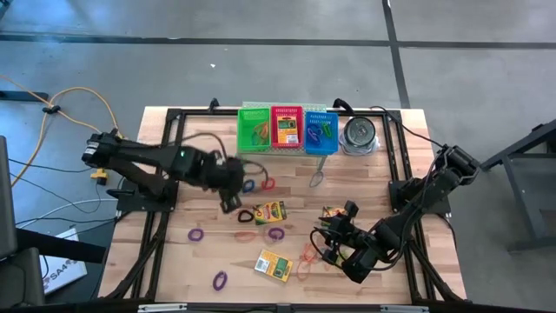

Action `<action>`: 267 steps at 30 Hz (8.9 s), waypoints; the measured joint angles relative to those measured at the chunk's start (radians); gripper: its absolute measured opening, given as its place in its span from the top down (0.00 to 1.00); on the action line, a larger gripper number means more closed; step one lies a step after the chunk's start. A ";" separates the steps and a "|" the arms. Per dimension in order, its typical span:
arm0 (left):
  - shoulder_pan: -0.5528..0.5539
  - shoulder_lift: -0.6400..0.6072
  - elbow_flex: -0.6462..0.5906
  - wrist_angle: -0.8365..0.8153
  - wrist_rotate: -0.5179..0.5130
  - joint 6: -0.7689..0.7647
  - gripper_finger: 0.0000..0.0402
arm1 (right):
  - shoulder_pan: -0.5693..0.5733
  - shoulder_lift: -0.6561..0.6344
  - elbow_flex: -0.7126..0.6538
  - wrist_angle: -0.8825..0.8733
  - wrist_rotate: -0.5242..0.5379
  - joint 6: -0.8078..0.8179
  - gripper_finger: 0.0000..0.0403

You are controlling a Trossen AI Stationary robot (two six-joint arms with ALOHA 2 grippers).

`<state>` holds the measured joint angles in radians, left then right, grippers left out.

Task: Pick & Place Office Desk Supplies
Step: Put the top left violet spring keychain into the blue bin on the shelf

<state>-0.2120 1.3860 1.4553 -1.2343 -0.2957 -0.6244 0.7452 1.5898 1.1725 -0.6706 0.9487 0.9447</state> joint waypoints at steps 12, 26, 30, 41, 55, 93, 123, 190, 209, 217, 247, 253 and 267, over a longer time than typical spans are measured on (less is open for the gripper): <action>-0.045 0.004 -0.294 -0.007 -0.178 -0.130 0.64 | 0.001 0.000 0.000 0.006 -0.009 -0.004 0.68; -0.203 0.004 -0.401 -0.011 0.164 -0.264 0.64 | 0.001 0.000 0.000 0.017 -0.007 -0.026 0.68; -0.304 0.003 -0.410 -0.014 0.103 -0.322 0.64 | 0.001 0.000 0.000 0.031 -0.009 -0.026 0.68; -0.509 0.003 -0.539 0.108 0.249 -0.449 0.64 | 0.001 0.000 0.000 0.032 -0.009 -0.026 0.68; -0.489 0.003 -0.730 0.317 0.332 -0.423 0.64 | 0.001 0.000 0.000 0.043 -0.006 -0.040 0.68; -0.518 0.000 -0.891 0.497 0.316 -0.590 0.96 | 0.001 0.000 0.000 0.051 -0.006 -0.053 0.68; -0.479 -0.087 -0.653 0.977 -0.534 0.002 0.98 | -0.032 0.020 0.000 0.197 0.002 -0.190 0.68; -0.377 0.332 -0.652 1.982 -0.637 0.776 0.96 | -0.300 0.208 0.000 0.659 -0.488 -0.521 0.97; -0.405 0.331 -0.652 1.991 -0.626 0.824 0.95 | -0.300 0.208 0.000 0.660 -0.517 -0.523 0.97; -0.433 0.330 -0.652 1.963 -0.709 0.767 0.95 | -0.300 0.208 0.000 0.659 -0.518 -0.530 0.97; -0.369 0.330 -0.651 1.794 -0.413 0.450 0.53 | -0.290 -0.173 0.000 0.278 -0.314 -0.378 0.97; -0.320 0.330 -0.652 1.776 -0.251 0.372 0.53 | -0.406 -0.327 0.001 0.249 -0.294 -0.458 0.97; -0.292 0.330 -0.652 1.765 -0.192 0.369 0.53 | -0.820 -0.373 0.001 0.022 -0.428 -0.475 0.97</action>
<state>-0.5037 1.7164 0.8036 0.5310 -0.4881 -0.2558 -0.0749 1.2171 1.1736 -0.6482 0.5205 0.4696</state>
